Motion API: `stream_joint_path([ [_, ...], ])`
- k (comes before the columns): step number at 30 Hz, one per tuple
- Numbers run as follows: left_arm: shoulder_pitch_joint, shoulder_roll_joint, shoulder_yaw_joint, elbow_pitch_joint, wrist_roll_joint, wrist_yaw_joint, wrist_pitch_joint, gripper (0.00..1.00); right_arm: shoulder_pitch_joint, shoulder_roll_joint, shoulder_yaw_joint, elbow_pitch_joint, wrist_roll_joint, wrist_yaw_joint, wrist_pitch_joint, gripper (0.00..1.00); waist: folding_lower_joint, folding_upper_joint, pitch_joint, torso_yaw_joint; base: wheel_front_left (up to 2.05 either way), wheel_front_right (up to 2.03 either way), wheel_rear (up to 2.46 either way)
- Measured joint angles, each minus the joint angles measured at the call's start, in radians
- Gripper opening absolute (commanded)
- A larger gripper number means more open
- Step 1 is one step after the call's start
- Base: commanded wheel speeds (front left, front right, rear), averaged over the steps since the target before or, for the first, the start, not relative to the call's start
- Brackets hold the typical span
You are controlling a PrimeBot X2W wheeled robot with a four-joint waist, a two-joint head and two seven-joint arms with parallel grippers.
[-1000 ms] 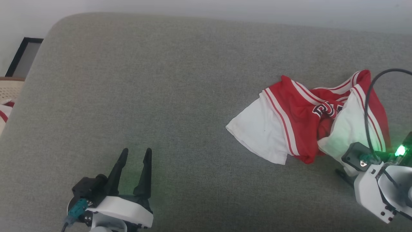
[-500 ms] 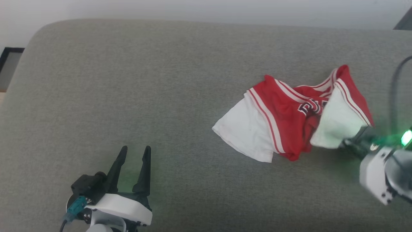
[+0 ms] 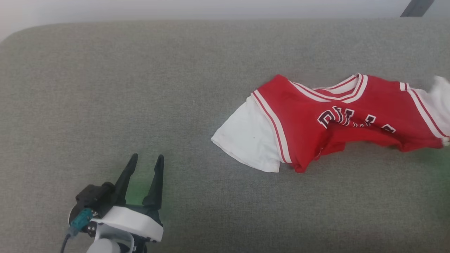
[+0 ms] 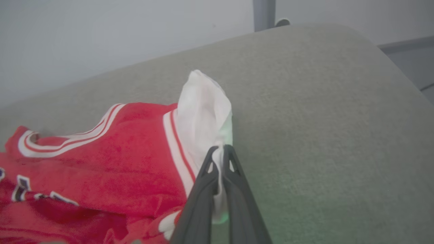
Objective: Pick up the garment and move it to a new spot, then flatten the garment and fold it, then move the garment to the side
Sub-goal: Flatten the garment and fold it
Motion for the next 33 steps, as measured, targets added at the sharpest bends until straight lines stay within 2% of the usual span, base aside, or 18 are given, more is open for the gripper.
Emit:
stream_joint_path([
  [3, -0.02, 0.014, -0.012, -0.001, -0.002, 0.0, 0.0, 1.0, -0.032, 0.04, -0.087, 0.132, 0.047, 0.0, -0.011, 0.0, 0.0, 0.0, 0.017, -0.005, 0.0, 0.0, 0.0],
  [6, -0.036, 0.024, -0.02, -0.003, -0.006, 0.0, 0.0, 1.0, -0.083, 0.056, -0.13, 0.264, 0.031, 0.0, -0.031, 0.0, 0.0, 0.0, 0.037, -0.003, 0.0, 0.0, 0.0],
  [8, -0.048, 0.032, -0.028, -0.002, -0.01, 0.0, 0.0, 1.0, -0.107, 0.058, -0.141, 0.349, -0.007, 0.001, -0.055, 0.0, 0.0, 0.0, 0.05, 0.001, 0.0, 0.0, 0.0],
  [11, -0.064, 0.046, -0.04, 0.0, -0.017, 0.0, 0.0, 1.0, -0.126, 0.081, -0.129, 0.412, -0.042, 0.0, -0.087, 0.0, 0.0, 0.0, 0.062, 0.008, 0.0, 0.0, 0.0],
  [12, -0.071, 0.056, -0.042, 0.001, -0.02, 0.0, 0.0, 1.0, -0.133, 0.09, -0.126, 0.423, -0.055, 0.0, -0.105, 0.06, 0.0, 0.0, 0.064, 0.006, 0.0, 0.0, 0.0],
  [15, -0.096, 0.093, -0.053, -0.003, -0.031, 0.0, 0.0, 1.0, -0.142, 0.106, -0.119, 0.445, -0.07, 0.0, -0.164, 1.0, 0.0, 0.0, 0.058, -0.005, 0.0, 0.0, 0.0],
  [19, -0.134, 0.166, -0.101, -0.01, -0.049, 0.0, 0.0, 1.0, -0.124, 0.112, -0.102, 0.434, -0.097, 0.0, -0.275, 1.0, 0.0, 0.0, 0.032, -0.026, 0.0, 0.0, 0.0],
  [25, -0.283, 0.312, -0.285, -0.014, -0.105, 0.0, 0.036, 1.0, -0.033, 0.089, -0.136, 0.289, -0.152, 0.0, -0.337, 1.0, 0.0, 0.0, -0.009, -0.074, 0.0, 0.0, 0.0],
  [29, -0.437, 0.391, -0.443, -0.021, -0.23, 0.0, 0.203, 1.0, 0.03, 0.113, -0.254, 0.086, -0.226, 0.0, -0.342, 1.0, 0.0, 0.0, -0.022, -0.116, 0.0, 0.0, 0.0],
  [33, -0.583, 0.419, -0.59, -0.007, -0.445, 0.0, 0.463, 1.0, 0.1, 0.191, -0.308, -0.077, -0.3, 0.0, -0.342, 1.0, 0.0, 0.0, -0.023, -0.16, 0.0, 0.0, 0.0],
])
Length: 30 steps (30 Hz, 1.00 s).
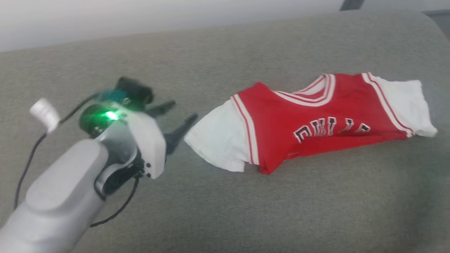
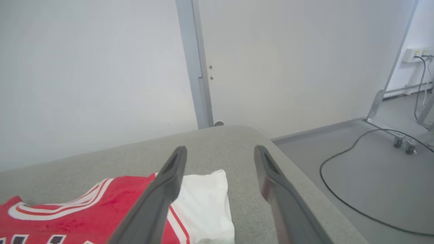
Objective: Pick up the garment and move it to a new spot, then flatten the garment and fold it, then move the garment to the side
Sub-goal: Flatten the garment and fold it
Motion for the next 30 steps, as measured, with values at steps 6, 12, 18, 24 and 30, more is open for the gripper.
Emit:
stream_joint_path([
  [6, -0.169, 0.013, -0.138, 0.098, -0.23, 0.0, 0.362, 1.0, 0.035, 0.068, 0.014, -0.114, -0.061, 0.0, 0.0, 1.0, 0.0, 0.0, 0.022, -0.057, 0.0, 0.0, 0.0],
  [12, -0.237, 0.019, -0.208, 0.268, -0.263, 0.0, 0.525, 1.0, 0.037, 0.104, 0.044, -0.163, -0.089, 0.0, 0.0, 1.0, 0.0, 0.0, 0.061, -0.109, 0.0, 0.0, 0.0],
  [18, -0.262, 0.015, -0.213, 0.31, -0.358, 0.0, 0.546, 0.42, 0.04, 0.119, 0.04, -0.176, -0.097, 0.0, 0.0, 1.0, 0.0, 0.0, 0.098, -0.15, 0.0, 0.0, 0.0],
  [24, -0.283, 0.02, -0.222, 0.351, -0.373, -0.001, 0.495, 0.0, 0.047, 0.118, 0.018, -0.179, -0.105, 0.0, 0.001, 1.0, 0.0, 0.0, 0.102, -0.134, 0.0, 0.0, 0.0],
  [30, -0.308, 0.093, -0.2, 0.437, -0.36, -0.001, 0.447, 0.0, 0.047, 0.113, 0.026, -0.184, -0.12, 0.0, 0.013, 1.0, 0.0, 0.0, 0.084, -0.103, 0.0, 0.0, 0.0],
])
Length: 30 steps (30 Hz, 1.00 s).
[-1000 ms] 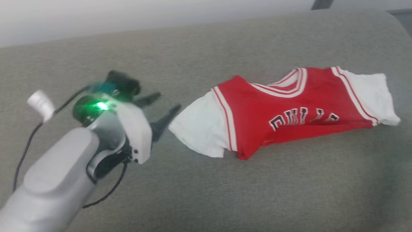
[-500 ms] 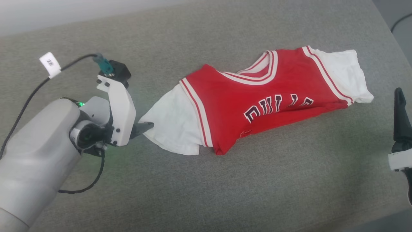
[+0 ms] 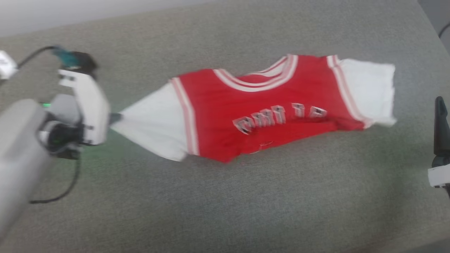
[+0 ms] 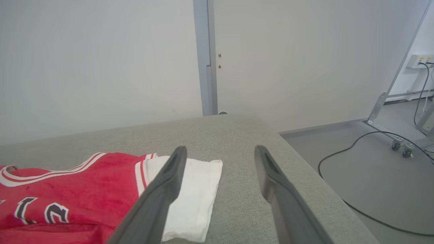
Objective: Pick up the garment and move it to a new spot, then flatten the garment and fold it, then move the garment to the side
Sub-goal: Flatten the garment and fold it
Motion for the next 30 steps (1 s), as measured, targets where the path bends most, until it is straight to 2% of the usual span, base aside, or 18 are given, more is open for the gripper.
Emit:
stream_joint_path([
  [5, -0.005, 0.062, 0.009, 0.049, 0.021, 0.002, -0.038, 0.0, 0.007, -0.005, 0.001, -0.008, -0.002, 0.0, 0.013, 1.0, 0.0, 0.0, -0.012, 0.023, 0.0, 0.0, 0.0],
  [9, 0.006, 0.06, 0.015, 0.051, 0.015, 0.002, -0.081, 0.0, 0.016, -0.012, 0.01, -0.018, -0.007, 0.0, 0.029, 1.0, 0.0, 0.0, -0.021, 0.043, 0.0, 0.0, 0.0],
  [10, 0.01, 0.055, 0.017, 0.05, 0.015, 0.002, -0.101, 0.12, 0.016, -0.015, 0.013, -0.022, -0.007, 0.0, 0.035, 1.0, 0.0, 0.0, -0.023, 0.049, 0.0, 0.0, 0.0],
  [11, 0.01, 0.055, 0.017, 0.05, 0.015, 0.002, -0.101, 0.46, 0.016, -0.015, 0.013, -0.022, -0.007, 0.0, 0.035, 1.0, 0.0, 0.0, -0.023, 0.049, 0.0, 0.0, 0.0],
  [12, 0.015, 0.051, 0.017, 0.046, 0.015, 0.002, -0.118, 0.96, 0.016, -0.018, 0.016, -0.026, -0.007, 0.0, 0.042, 1.0, 0.0, 0.0, -0.025, 0.056, 0.0, 0.0, 0.0],
  [13, 0.023, 0.049, 0.013, 0.038, 0.016, 0.002, -0.131, 1.0, 0.016, -0.022, 0.021, -0.029, -0.007, 0.0, 0.051, 1.0, 0.0, 0.0, -0.028, 0.062, 0.0, 0.0, 0.0],
  [15, 0.046, 0.045, 0.01, 0.016, 0.02, 0.002, -0.187, 1.0, 0.016, -0.035, 0.043, -0.03, -0.007, 0.0, 0.071, 1.0, 0.0, 0.0, -0.033, 0.078, 0.0, 0.0, 0.0],
  [19, 0.089, 0.033, 0.022, -0.028, 0.051, 0.002, -0.376, 1.0, 0.012, -0.078, 0.102, -0.028, -0.02, 0.0, 0.123, 1.0, 0.0, 0.0, -0.043, 0.115, 0.0, 0.0, 0.0],
  [23, 0.175, -0.003, 0.038, -0.062, 0.059, 0.001, -0.562, 1.0, -0.023, -0.137, 0.185, -0.015, -0.01, 0.0, 0.218, 1.0, 0.0, 0.0, -0.051, 0.162, 0.0, 0.0, 0.0],
  [26, 0.236, -0.032, 0.052, -0.089, 0.074, 0.009, -0.703, 1.0, -0.062, -0.207, 0.242, -0.001, 0.014, 0.0, 0.301, 1.0, 0.0, 0.0, -0.054, 0.202, 0.0, 0.0, 0.0],
  [30, 0.316, -0.085, 0.058, -0.134, 0.122, 0.046, -0.867, 1.0, -0.123, -0.318, 0.322, 0.009, 0.074, 0.0, 0.434, 1.0, 0.0, 0.0, -0.053, 0.264, 0.0, 0.0, 0.0],
])
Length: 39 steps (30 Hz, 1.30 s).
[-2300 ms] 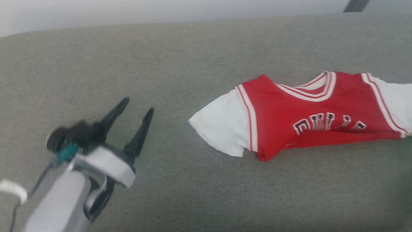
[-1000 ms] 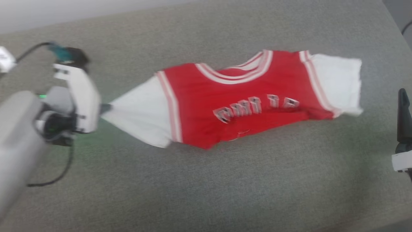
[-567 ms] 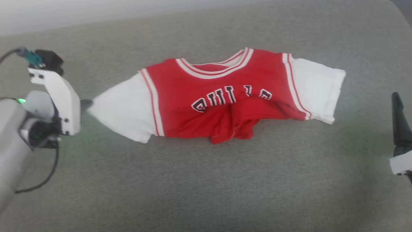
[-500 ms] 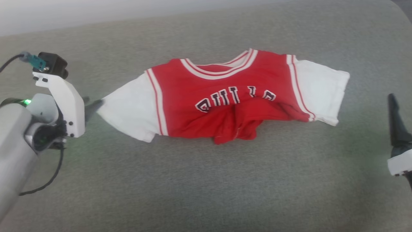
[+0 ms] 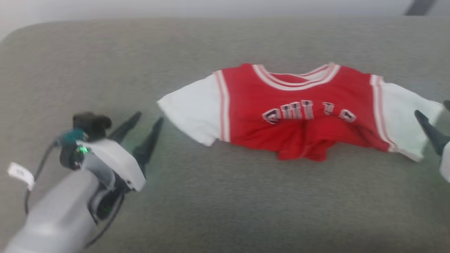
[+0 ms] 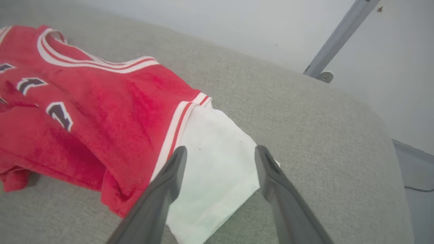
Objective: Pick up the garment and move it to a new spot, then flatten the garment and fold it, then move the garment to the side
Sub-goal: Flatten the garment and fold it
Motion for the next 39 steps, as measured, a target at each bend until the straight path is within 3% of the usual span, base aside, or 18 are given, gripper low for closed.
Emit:
stream_joint_path([
  [4, 0.081, -0.031, 0.048, -0.064, 0.083, 0.056, -0.04, 1.0, -0.07, -0.112, 0.087, 0.002, 0.102, 0.0, 0.142, 1.0, 0.0, 0.0, 0.011, 0.06, 0.0, 0.0, 0.0],
  [12, 0.292, -0.166, 0.332, -0.324, 0.405, 0.11, -0.044, 1.0, -0.196, -0.311, 0.193, 0.028, 0.299, 0.0, 0.322, 1.0, 0.0, 0.0, 0.07, 0.165, 0.0, 0.0, 0.0],
  [16, 0.36, -0.235, 0.418, -0.411, 0.551, 0.102, -0.044, 1.0, -0.253, -0.379, 0.232, 0.049, 0.353, 0.0, 0.396, 1.0, 0.0, 0.0, 0.118, 0.2, 0.0, 0.0, 0.0],
  [19, 0.389, -0.288, 0.463, -0.448, 0.619, 0.072, -0.044, 1.0, -0.29, -0.421, 0.265, 0.06, 0.363, 0.0, 0.43, 1.0, 0.0, 0.0, 0.155, 0.221, 0.0, 0.0, 0.0],
  [24, 0.408, -0.349, 0.53, -0.463, 0.691, 0.021, -0.044, 1.0, -0.326, -0.443, 0.328, 0.071, 0.412, 0.0, 0.47, 1.0, 0.0, 0.0, 0.204, 0.249, 0.0, 0.0, 0.0],
  [25, 0.408, -0.355, 0.542, -0.464, 0.702, 0.013, -0.044, 1.0, -0.335, -0.452, 0.338, 0.071, 0.422, 0.0, 0.482, 0.94, 0.0, 0.0, 0.211, 0.252, 0.0, 0.0, 0.0],
  [27, 0.408, -0.365, 0.566, -0.469, 0.717, -0.001, -0.044, 1.0, -0.346, -0.458, 0.353, 0.068, 0.446, 0.0, 0.504, 0.4, 0.0, 0.0, 0.217, 0.252, 0.0, 0.0, 0.0],
  [28, 0.408, -0.368, 0.576, -0.471, 0.725, -0.009, -0.044, 1.0, -0.353, -0.457, 0.36, 0.067, 0.452, 0.0, 0.504, 0.07, 0.0, 0.0, 0.218, 0.25, 0.0, 0.0, 0.0],
  [29, 0.406, -0.368, 0.587, -0.471, 0.733, -0.013, -0.044, 1.0, -0.358, -0.456, 0.368, 0.066, 0.457, 0.0, 0.504, 0.0, 0.0, 0.0, 0.219, 0.246, 0.0, 0.0, 0.0],
  [33, 0.36, -0.35, 0.59, -0.465, 0.731, -0.036, -0.044, 1.0, -0.38, -0.446, 0.391, 0.072, 0.467, 0.001, 0.5, 0.0, 0.0, 0.0, 0.221, 0.231, 0.0, 0.0, 0.0],
  [35, 0.289, -0.313, 0.548, -0.445, 0.727, -0.041, -0.044, 1.0, -0.394, -0.438, 0.404, 0.081, 0.475, 0.001, 0.496, 0.0, 0.0, 0.0, 0.219, 0.224, 0.0, 0.0, 0.0],
  [39, 0.061, -0.195, 0.334, -0.399, 0.639, -0.045, 0.083, 1.0, -0.419, -0.428, 0.431, 0.086, 0.482, 0.001, 0.483, 0.0, 0.0, 0.0, 0.22, 0.208, 0.0, 0.0, 0.0],
])
